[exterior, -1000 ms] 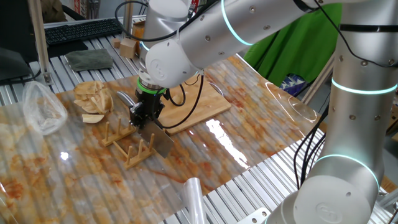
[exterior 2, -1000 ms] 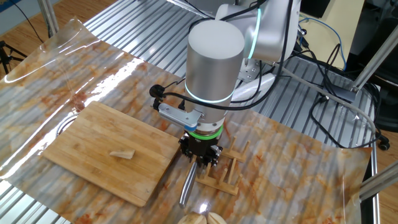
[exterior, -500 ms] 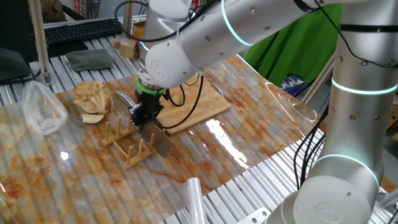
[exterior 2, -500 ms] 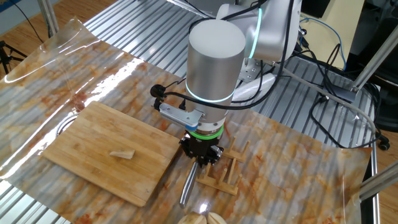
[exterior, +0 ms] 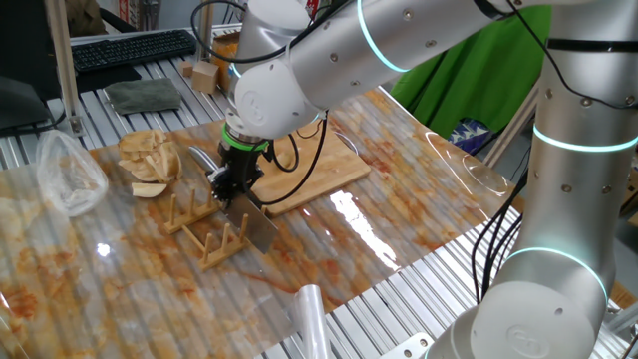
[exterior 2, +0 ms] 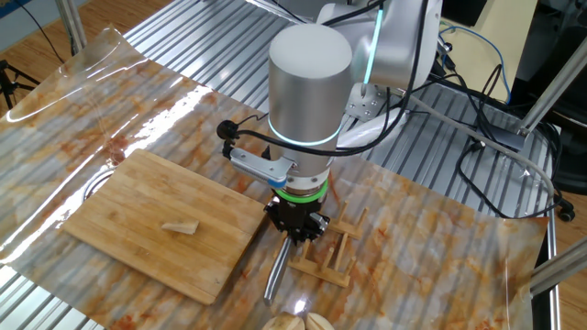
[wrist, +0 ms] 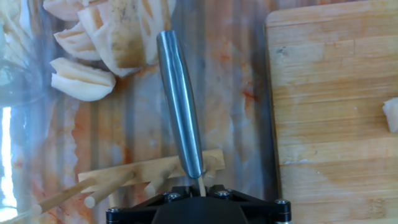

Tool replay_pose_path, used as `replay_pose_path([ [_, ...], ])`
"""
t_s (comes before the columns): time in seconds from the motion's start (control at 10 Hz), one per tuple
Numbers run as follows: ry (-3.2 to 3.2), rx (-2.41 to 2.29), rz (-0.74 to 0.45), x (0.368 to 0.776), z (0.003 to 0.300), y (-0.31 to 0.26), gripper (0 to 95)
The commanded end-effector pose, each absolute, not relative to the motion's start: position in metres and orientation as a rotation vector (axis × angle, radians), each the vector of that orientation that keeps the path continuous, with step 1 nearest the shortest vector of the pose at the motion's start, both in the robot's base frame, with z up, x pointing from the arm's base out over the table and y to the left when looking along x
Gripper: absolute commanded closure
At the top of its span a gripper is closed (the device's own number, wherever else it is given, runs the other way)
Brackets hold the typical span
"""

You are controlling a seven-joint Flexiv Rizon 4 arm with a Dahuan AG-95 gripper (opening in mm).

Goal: Slice the lotus root

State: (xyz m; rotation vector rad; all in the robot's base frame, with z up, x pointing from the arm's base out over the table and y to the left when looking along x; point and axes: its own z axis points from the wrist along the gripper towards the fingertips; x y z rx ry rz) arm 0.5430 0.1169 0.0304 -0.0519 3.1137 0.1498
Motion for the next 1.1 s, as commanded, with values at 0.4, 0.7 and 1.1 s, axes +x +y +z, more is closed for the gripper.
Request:
replay_pose_path([
  [0.4, 3.113, -0.028, 0.14, 0.5433, 0.0325, 0.119, 95.0],
  [0.7, 3.105, 0.004, 0.099, 0.5435, 0.0328, 0.1202, 95.0],
  [1.1, 3.104, -0.004, 0.112, 0.5428, 0.0342, 0.1208, 95.0],
])
